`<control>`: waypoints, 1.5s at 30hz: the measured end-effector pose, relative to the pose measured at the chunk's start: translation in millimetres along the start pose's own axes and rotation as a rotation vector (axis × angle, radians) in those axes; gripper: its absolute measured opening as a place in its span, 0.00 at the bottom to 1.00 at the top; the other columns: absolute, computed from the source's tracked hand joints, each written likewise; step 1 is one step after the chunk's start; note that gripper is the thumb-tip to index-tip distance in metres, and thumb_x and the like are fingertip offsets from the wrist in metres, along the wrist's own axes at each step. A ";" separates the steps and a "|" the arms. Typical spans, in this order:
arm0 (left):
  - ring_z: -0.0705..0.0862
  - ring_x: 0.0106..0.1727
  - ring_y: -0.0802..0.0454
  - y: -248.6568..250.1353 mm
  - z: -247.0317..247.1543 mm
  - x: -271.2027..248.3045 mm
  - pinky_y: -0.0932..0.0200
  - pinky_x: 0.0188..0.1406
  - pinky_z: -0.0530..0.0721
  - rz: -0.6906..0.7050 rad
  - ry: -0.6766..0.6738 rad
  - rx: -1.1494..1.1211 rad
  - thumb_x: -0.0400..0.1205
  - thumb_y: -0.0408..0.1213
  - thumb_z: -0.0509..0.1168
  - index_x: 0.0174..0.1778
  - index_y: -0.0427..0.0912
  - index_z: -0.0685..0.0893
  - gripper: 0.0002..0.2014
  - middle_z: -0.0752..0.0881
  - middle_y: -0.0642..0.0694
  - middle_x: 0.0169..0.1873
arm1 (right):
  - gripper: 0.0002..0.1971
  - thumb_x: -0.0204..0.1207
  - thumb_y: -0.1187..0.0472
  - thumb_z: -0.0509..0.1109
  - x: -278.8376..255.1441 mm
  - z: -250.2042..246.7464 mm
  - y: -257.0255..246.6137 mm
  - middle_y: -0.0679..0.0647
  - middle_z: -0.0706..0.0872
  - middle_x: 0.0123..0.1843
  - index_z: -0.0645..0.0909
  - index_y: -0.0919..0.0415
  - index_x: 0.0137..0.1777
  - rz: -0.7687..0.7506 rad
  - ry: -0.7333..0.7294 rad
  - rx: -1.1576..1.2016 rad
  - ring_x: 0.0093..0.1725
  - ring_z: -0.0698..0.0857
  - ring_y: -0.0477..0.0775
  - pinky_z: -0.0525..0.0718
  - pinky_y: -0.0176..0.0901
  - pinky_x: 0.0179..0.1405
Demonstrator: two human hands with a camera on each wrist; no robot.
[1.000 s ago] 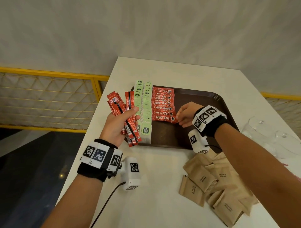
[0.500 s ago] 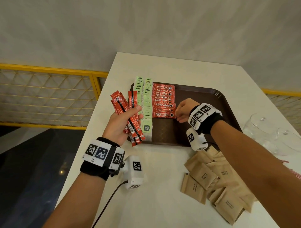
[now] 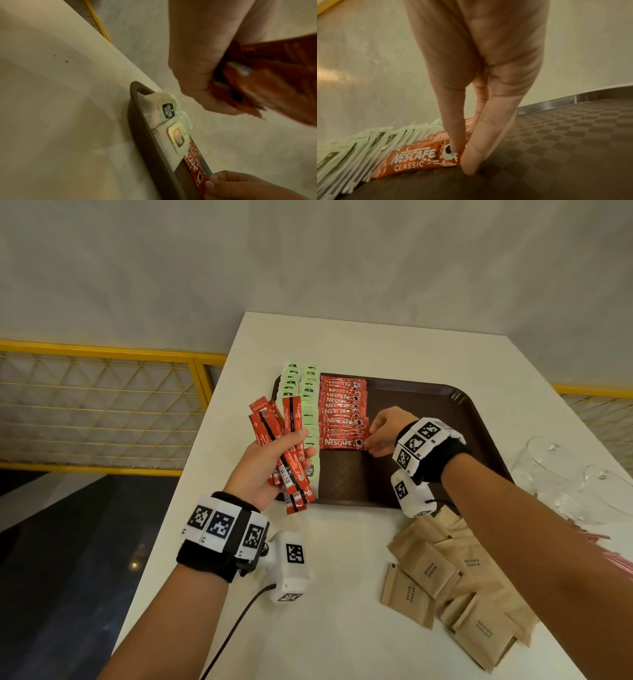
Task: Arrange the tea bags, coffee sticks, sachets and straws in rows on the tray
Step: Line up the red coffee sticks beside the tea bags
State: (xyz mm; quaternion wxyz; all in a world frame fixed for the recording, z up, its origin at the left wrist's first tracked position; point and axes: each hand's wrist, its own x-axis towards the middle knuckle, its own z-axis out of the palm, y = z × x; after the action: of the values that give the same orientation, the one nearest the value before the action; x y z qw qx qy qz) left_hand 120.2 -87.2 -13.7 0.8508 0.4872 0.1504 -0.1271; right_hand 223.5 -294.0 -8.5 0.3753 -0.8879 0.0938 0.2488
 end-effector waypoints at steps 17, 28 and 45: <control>0.87 0.37 0.52 -0.5 10.2 -1.5 0.57 0.34 0.86 0.048 -0.078 0.117 0.72 0.42 0.71 0.54 0.43 0.82 0.15 0.88 0.47 0.36 | 0.02 0.75 0.68 0.69 -71.0 -2.5 -32.1 0.52 0.85 0.29 0.81 0.61 0.44 -0.524 -0.352 0.405 0.26 0.84 0.45 0.75 0.29 0.18; 0.88 0.34 0.53 0.9 3.6 -6.1 0.61 0.28 0.86 0.074 -0.044 -0.114 0.75 0.29 0.69 0.46 0.47 0.79 0.10 0.88 0.42 0.42 | 0.18 0.60 0.60 0.76 -77.8 -8.9 -2.4 0.57 0.91 0.42 0.84 0.67 0.50 -0.562 -0.394 0.555 0.42 0.91 0.52 0.89 0.36 0.40; 0.89 0.46 0.51 -4.7 -0.7 -6.4 0.59 0.37 0.86 0.092 0.110 -0.207 0.77 0.29 0.70 0.48 0.48 0.79 0.10 0.88 0.44 0.47 | 0.04 0.73 0.73 0.71 -41.5 -20.9 34.2 0.59 0.87 0.39 0.84 0.67 0.47 -0.133 -0.050 0.526 0.37 0.87 0.51 0.89 0.38 0.38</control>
State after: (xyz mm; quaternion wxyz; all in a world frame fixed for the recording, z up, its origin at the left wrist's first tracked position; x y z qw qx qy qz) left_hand 112.5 -88.4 -15.3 0.8920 0.4093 0.1867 -0.0450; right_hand 183.5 -333.8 4.0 0.6107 -0.7577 0.0875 0.2128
